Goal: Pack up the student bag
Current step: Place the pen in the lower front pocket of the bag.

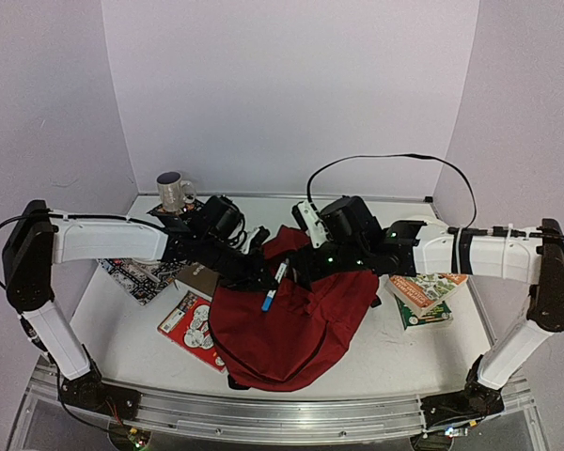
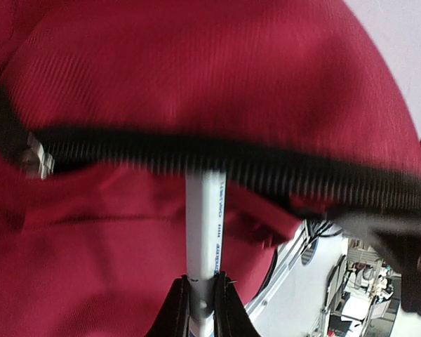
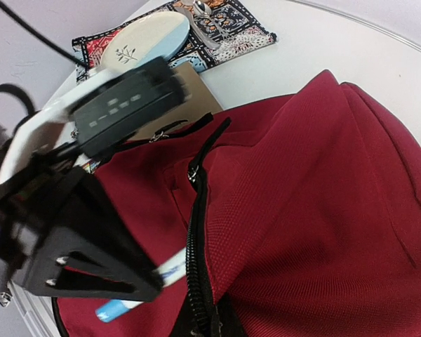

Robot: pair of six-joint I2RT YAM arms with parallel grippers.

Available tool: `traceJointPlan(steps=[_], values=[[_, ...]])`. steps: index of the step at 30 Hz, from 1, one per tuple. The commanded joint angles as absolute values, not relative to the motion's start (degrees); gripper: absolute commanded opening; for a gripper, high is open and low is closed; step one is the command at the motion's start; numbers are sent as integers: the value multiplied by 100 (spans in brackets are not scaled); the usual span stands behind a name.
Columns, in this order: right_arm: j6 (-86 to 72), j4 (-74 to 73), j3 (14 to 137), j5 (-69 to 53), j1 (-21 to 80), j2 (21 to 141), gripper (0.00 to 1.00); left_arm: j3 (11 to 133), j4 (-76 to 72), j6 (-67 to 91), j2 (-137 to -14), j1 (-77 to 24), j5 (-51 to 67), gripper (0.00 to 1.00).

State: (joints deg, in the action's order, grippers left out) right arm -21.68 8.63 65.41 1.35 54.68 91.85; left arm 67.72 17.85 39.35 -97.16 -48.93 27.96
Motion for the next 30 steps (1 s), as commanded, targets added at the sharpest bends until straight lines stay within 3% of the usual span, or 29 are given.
traceJointPlan(steps=[1,13,21,30], values=[[-2112,1235,6700,-206,5506,8947,0,7133,904,4434,-10080,-4878,2713,0],[-2274,1400,6470,-480,5510,8940,0,6951,-839,5868,-10338,-4794,986,0],[-2311,1454,6415,-509,5504,8987,0,7084,-1457,6582,-10880,-4841,577,0],[-2285,1459,6510,-455,5506,9078,0,7070,-1896,6883,-11131,-5036,216,16]])
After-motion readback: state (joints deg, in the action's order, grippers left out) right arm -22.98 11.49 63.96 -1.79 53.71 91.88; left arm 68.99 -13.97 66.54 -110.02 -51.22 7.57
